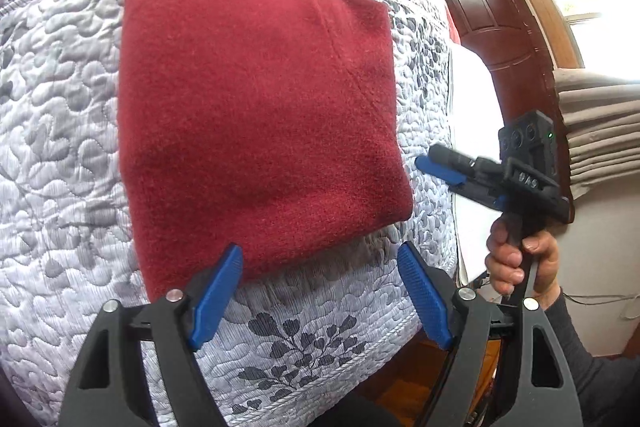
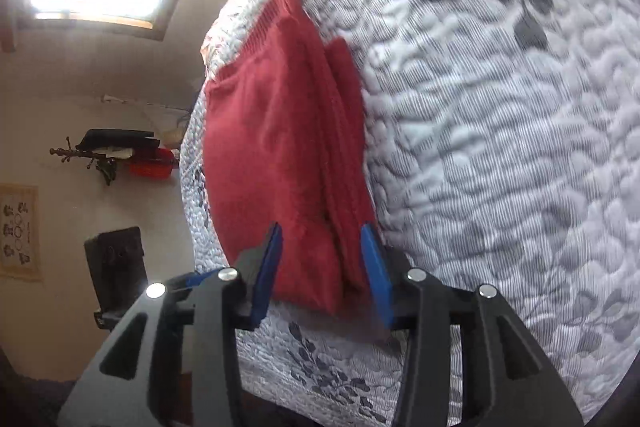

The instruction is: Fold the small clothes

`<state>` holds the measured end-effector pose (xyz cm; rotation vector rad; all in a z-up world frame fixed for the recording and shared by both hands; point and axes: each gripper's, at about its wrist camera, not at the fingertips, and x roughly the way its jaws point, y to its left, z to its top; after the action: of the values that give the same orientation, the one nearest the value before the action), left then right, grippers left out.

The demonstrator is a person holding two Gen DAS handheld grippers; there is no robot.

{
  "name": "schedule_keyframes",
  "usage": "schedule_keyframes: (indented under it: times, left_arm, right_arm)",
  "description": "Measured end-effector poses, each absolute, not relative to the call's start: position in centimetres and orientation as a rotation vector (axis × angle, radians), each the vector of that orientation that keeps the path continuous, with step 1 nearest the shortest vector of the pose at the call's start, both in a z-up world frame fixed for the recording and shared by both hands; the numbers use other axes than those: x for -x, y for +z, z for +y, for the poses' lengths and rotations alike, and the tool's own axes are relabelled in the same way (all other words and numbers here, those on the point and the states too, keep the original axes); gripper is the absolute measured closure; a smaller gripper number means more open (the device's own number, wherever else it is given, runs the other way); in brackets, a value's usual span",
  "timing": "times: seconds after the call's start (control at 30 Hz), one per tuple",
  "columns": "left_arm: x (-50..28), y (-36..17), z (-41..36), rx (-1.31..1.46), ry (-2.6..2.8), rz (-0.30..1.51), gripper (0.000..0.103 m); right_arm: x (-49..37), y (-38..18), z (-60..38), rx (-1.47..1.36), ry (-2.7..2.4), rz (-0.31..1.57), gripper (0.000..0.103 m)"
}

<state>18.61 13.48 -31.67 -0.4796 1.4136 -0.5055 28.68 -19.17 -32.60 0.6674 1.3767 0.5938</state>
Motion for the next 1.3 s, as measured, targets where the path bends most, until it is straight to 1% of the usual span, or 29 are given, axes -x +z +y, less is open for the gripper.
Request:
schedule_keyframes:
  times: [0.03, 0.2, 0.23, 0.27, 0.3, 0.4, 0.5, 0.57, 0.6, 0.67, 0.73, 0.8, 0.83, 0.87, 0.9, 0.93, 1.13, 1.3]
  left_arm:
    - [-18.7, -31.9, 13.4, 0.481, -0.501, 1.42, 0.023]
    - [-18.9, -32.9, 12.8, 0.481, -0.484, 1.447, 0.023]
    - [-18.8, -33.2, 12.8, 0.478, -0.483, 1.452, 0.023]
    - [-18.8, -33.4, 12.8, 0.478, -0.48, 1.456, 0.023]
    - [-18.8, -33.7, 12.7, 0.479, -0.475, 1.464, 0.023]
    - [-18.8, -34.4, 12.9, 0.489, -0.46, 1.48, 0.023]
    - [-18.6, -33.4, 13.3, 0.5, -0.468, 1.455, 0.023]
    - [-18.7, -32.1, 14.1, 0.489, -0.463, 1.418, 0.023]
    - [-18.7, -31.6, 14.7, 0.483, -0.453, 1.403, 0.019]
    - [-19.0, -30.8, 16.1, 0.487, -0.418, 1.374, 0.016]
    - [-19.6, -30.5, 17.3, 0.491, -0.376, 1.357, 0.015]
    - [-20.4, -30.4, 18.9, 0.518, -0.333, 1.338, 0.015]
    - [-20.9, -30.4, 19.8, 0.544, -0.315, 1.329, 0.015]
    - [-21.3, -30.6, 20.7, 0.576, -0.297, 1.321, 0.012]
    - [-21.7, -30.8, 21.7, 0.611, -0.274, 1.313, 0.011]
    - [-22.2, -31.1, 22.7, 0.642, -0.252, 1.306, 0.011]
    - [-24.7, -33.3, 26.4, 0.763, -0.302, 1.294, 0.011]
    - [-26.0, -36.4, 27.3, 0.907, -0.422, 1.312, 0.011]
  right_arm:
    - [-29.8, -32.4, -18.6, -0.651, 0.592, 1.368, 0.057]
    - [-35.2, -33.3, -14.5, -0.543, 0.593, 1.355, 0.057]
    - [-36.0, -34.1, -13.9, -0.536, 0.586, 1.372, 0.066]
    - [-36.5, -34.7, -13.3, -0.523, 0.575, 1.385, 0.081]
    - [-36.8, -35.5, -13.1, -0.495, 0.557, 1.405, 0.093]
    - [-36.6, -36.7, -13.6, -0.513, 0.542, 1.42, 0.094]
    - [-36.3, -35.5, -14.1, -0.539, 0.561, 1.406, 0.094]
    - [-36.6, -34.0, -14.1, -0.588, 0.601, 1.385, 0.09]
    - [-36.9, -33.4, -14.1, -0.572, 0.59, 1.369, 0.086]
    - [-38.0, -32.8, -13.8, -0.548, 0.568, 1.352, 0.081]
    - [-39.4, -33.2, -13.6, -0.538, 0.535, 1.358, 0.065]
    - [-40.3, -34.3, -13.4, -0.522, 0.513, 1.381, 0.064]
    - [-40.6, -35.2, -13.4, -0.5, 0.477, 1.41, 0.066]
    - [-40.7, -35.9, -13.7, -0.503, 0.466, 1.427, 0.067]
    - [-40.7, -36.3, -14.1, -0.523, 0.469, 1.434, 0.065]
    - [-40.4, -36.3, -14.8, -0.548, 0.469, 1.434, 0.054]
    - [-37.5, -35.9, -18.2, -0.725, 0.628, 1.432, 0.02]
    - [-36.0, -38.0, -17.5, -0.733, 0.723, 1.499, 0.017]
